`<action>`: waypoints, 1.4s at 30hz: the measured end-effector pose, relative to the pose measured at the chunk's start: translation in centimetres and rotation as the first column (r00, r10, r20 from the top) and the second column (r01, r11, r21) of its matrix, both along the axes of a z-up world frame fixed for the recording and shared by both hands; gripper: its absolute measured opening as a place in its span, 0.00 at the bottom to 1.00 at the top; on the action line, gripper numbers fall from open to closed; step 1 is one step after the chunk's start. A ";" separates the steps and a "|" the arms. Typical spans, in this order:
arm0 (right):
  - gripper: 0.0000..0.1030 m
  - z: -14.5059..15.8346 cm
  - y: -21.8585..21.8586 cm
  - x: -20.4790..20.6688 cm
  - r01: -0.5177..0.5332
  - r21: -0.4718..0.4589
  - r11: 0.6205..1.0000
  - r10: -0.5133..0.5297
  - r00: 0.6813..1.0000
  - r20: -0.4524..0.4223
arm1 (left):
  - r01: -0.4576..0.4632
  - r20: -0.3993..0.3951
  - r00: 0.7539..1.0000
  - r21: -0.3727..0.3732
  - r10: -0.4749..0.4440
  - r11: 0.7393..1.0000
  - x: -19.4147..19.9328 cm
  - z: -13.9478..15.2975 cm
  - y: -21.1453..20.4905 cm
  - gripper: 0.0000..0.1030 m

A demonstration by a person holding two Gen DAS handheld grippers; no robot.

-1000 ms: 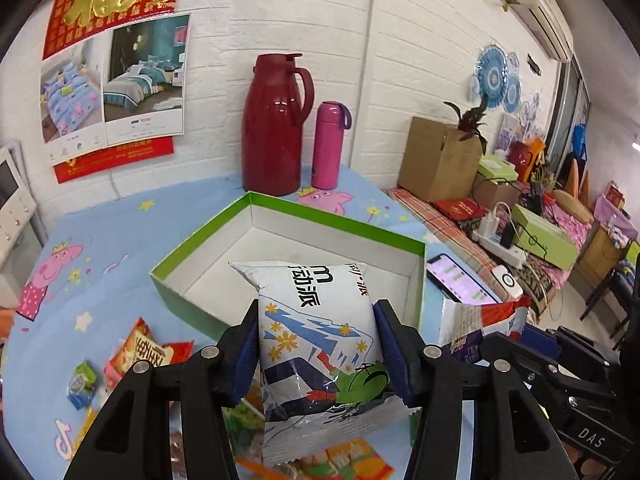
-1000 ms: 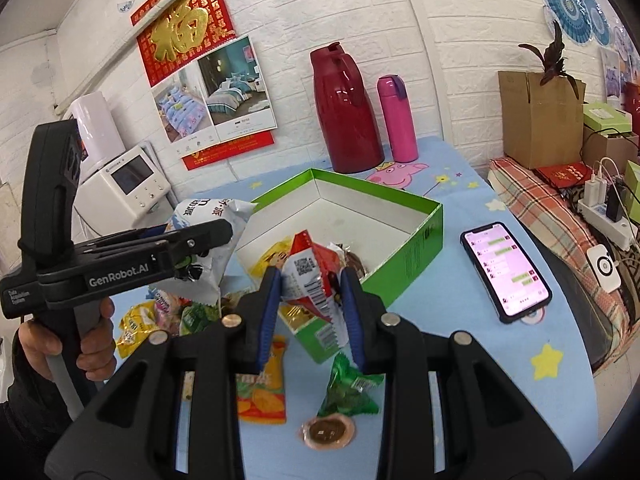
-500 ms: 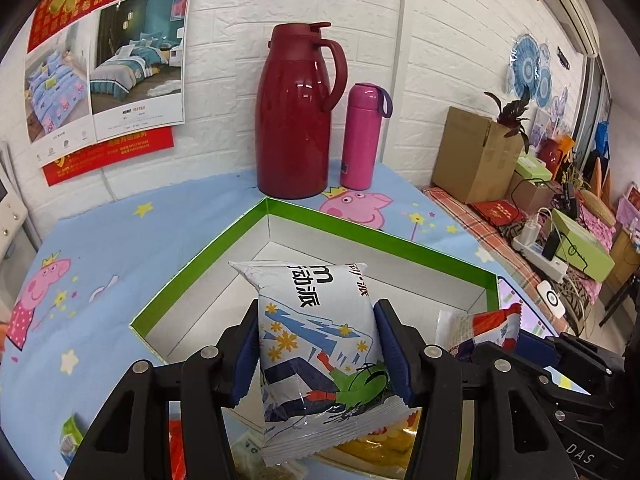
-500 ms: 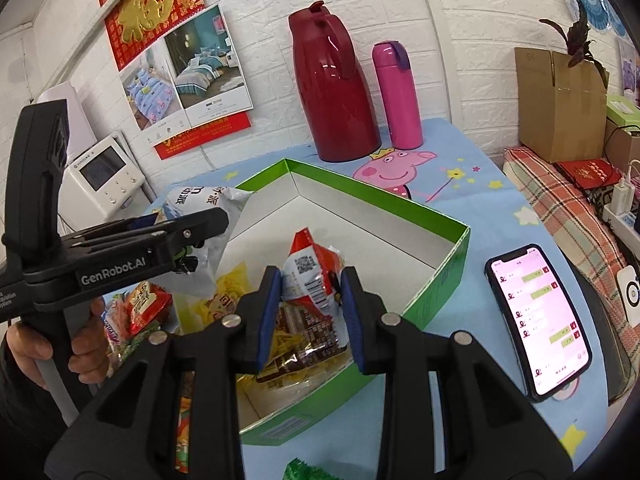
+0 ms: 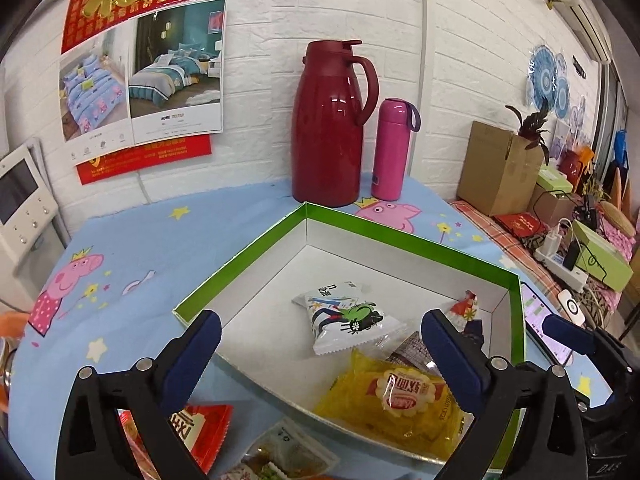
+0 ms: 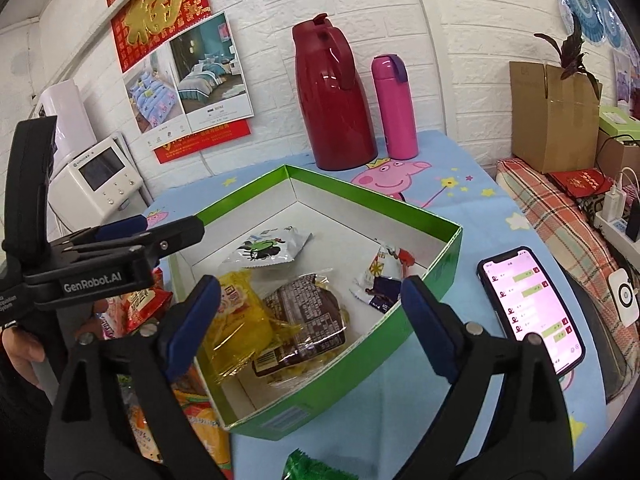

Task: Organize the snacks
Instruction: 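Drop the red-white packet into the box while the left gripper drops the white bag in, then grasp the green-wrapped candy with the right gripper while the left gripper grasps the round brown cake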

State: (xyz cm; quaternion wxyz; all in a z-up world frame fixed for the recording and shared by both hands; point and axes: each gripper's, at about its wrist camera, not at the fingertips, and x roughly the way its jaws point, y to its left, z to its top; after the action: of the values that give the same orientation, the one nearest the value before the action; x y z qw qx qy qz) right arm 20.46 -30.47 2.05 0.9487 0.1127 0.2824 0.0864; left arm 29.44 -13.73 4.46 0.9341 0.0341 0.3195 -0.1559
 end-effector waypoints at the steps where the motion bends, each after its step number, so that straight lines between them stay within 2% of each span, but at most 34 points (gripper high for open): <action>1: 0.89 0.4 0.1 -0.5 -0.001 0.003 1.000 0.001 1.000 0.005 | 0.001 0.003 1.000 -0.006 -0.001 1.000 -0.5 0.3 0.3 0.99; 11: 0.95 5.3 1.9 -7.8 -0.032 0.041 0.999 0.027 0.993 0.118 | -0.025 0.020 0.999 -0.021 0.026 0.999 -7.7 4.0 4.3 0.99; 18: 0.97 6.1 3.2 -12.4 -0.066 0.085 0.994 0.054 0.989 0.136 | -0.041 -0.028 0.999 -0.081 0.038 0.996 -12.3 3.6 7.9 0.99; 22: 0.97 5.0 4.0 -14.3 -0.085 0.102 0.991 0.073 0.990 0.119 | -0.047 -0.052 0.998 -0.107 0.041 0.993 -14.5 2.0 9.7 0.99; 25: 0.97 3.5 4.1 -15.0 -0.091 0.122 0.988 0.081 0.993 0.082 | -0.052 -0.100 0.994 -0.137 0.038 0.989 -15.7 0.0 10.8 0.99; 31: 0.97 -1.3 2.5 -15.2 -0.034 0.177 0.984 0.044 0.998 -0.054 | -0.061 -0.204 0.978 -0.152 0.029 0.987 -17.7 -4.6 11.7 0.99; 36: 0.83 -4.3 1.7 -13.4 0.014 0.082 0.997 0.000 0.986 -0.165 | -0.032 -0.239 0.971 -0.155 -0.006 0.987 -17.9 -5.8 10.6 0.99; 39: 0.74 -5.0 1.9 -11.3 0.003 -0.007 1.000 -0.004 0.980 -0.198 | 0.001 -0.224 0.974 -0.152 -0.036 0.988 -18.2 -5.6 9.3 0.99; 42: 0.70 -5.7 2.3 -9.3 -0.033 -0.040 0.999 0.023 0.974 -0.226 | 0.050 -0.199 0.977 -0.133 -0.076 0.990 -18.7 -5.3 7.9 0.99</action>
State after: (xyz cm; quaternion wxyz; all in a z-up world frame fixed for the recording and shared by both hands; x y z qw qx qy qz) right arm 11.13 -28.21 -3.65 0.9114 0.0969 0.3917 0.0803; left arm 10.73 -5.86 -0.83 0.8913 -0.0314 0.4014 -0.2084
